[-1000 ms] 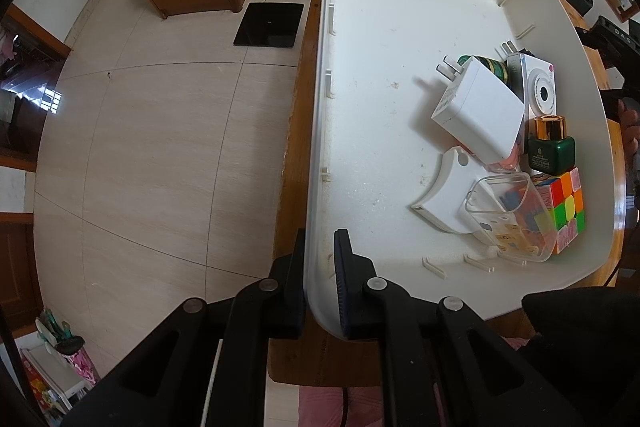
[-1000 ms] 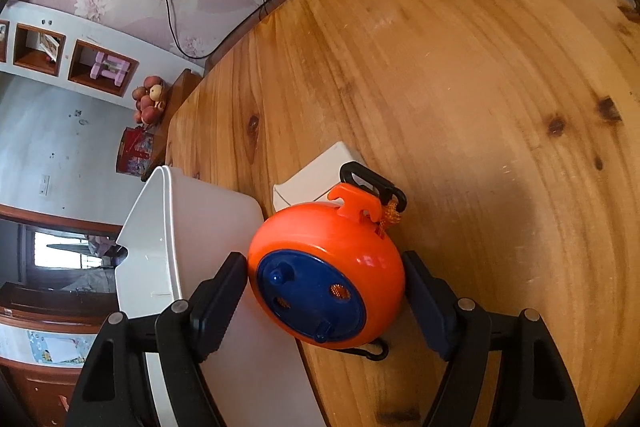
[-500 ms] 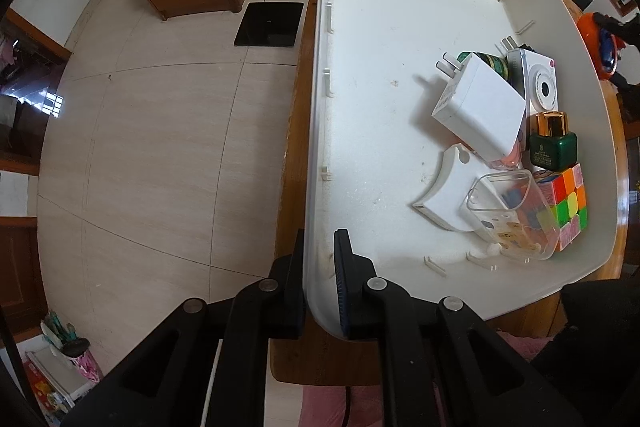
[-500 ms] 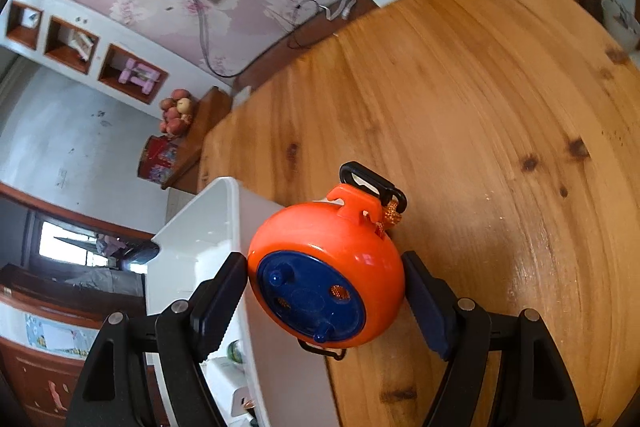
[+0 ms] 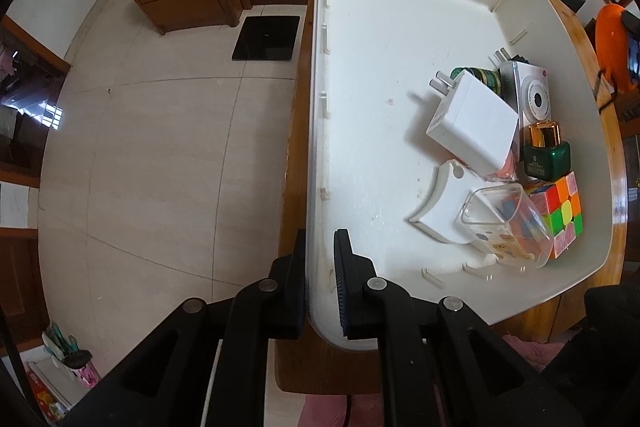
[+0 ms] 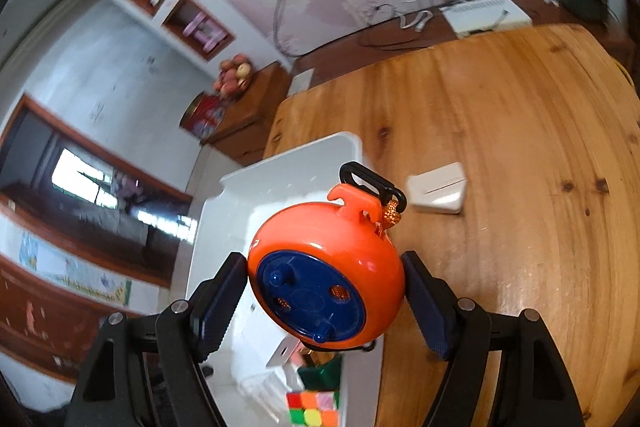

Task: Organize rigid objects
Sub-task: 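Carry the cable reel into the tray and release it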

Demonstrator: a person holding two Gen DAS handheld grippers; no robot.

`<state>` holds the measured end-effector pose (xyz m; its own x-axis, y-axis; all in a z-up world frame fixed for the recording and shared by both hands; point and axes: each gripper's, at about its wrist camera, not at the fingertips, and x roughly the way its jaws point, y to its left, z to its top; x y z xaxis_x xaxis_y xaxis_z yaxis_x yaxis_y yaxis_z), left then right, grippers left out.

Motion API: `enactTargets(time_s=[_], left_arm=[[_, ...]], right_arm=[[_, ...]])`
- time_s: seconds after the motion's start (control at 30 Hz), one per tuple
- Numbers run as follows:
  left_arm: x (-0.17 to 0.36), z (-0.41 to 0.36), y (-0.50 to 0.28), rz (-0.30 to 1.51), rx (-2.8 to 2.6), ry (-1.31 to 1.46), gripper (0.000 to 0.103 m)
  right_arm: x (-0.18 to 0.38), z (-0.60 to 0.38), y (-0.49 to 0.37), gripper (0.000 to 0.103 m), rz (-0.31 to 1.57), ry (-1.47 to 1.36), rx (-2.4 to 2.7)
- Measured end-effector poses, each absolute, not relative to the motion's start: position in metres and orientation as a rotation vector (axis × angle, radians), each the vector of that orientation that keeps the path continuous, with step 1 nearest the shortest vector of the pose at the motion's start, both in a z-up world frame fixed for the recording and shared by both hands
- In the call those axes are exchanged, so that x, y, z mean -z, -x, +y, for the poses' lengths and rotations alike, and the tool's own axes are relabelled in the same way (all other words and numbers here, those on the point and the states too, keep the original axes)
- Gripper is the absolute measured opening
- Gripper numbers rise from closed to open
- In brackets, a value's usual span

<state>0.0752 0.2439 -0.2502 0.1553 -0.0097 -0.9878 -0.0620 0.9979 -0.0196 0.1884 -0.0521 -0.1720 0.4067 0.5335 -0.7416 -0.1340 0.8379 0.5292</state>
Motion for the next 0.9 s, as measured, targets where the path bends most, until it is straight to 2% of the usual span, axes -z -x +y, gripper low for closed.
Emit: enactTargets(time_s=[0.9], left_arm=[[0.245,0.254,-0.075,1.319,-0.057,0.098,0.012]], right_arm=[[0.201,0.053,-0.125,0.079,1.334,0.001,-0.623]])
